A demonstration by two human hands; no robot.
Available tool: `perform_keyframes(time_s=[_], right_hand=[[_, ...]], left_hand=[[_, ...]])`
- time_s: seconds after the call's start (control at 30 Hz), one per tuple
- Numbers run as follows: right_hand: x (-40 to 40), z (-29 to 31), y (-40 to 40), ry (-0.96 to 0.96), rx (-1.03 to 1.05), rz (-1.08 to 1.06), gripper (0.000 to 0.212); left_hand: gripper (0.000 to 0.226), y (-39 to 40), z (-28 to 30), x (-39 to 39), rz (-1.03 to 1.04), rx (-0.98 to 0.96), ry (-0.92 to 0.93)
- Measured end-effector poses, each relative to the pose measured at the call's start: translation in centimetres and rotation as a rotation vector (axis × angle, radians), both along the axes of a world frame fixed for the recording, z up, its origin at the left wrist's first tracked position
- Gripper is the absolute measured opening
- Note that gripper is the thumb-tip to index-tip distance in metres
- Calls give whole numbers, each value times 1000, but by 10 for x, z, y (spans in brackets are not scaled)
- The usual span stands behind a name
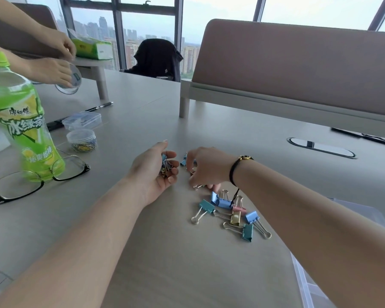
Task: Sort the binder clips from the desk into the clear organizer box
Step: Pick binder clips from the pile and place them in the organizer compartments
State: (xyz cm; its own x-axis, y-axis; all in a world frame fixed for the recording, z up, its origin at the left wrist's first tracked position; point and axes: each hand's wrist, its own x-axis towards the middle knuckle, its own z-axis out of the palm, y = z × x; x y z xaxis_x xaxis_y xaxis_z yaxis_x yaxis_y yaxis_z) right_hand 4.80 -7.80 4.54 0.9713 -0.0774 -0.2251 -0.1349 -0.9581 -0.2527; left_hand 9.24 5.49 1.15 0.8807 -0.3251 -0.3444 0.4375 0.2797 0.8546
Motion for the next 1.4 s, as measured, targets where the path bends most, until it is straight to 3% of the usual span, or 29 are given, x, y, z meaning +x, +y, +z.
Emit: perform_keyframes(time_s=[0.17,0.27,0.43,0.63,0.93,1.2,1.4], right_hand=[[3,3,-2,32,77,-56,37],[5,0,-5,31,110,-90,34],[10,-8,-9,-32,111,-101,20],[7,-5,-12,2,132,-108,24],[-11,2,-30,-48,159,-96,16],[-17,11,-54,-216,381,-251,12],[-25,6,-54,-203,446,-301,12]], left_hand=[[29,-1,1,-1,30,2,5],[27,-3,-4,1,85,91,-109],[20,-5,-20,10,143,855,-865],[33,-19,-21,5,-29,1317,-991],[30,-22,-17,2,-215,1550,-1027],[9,-27,-12,-19,-277,1548,-1109],[23,-33,-20,-16,-287,1589,-1181]])
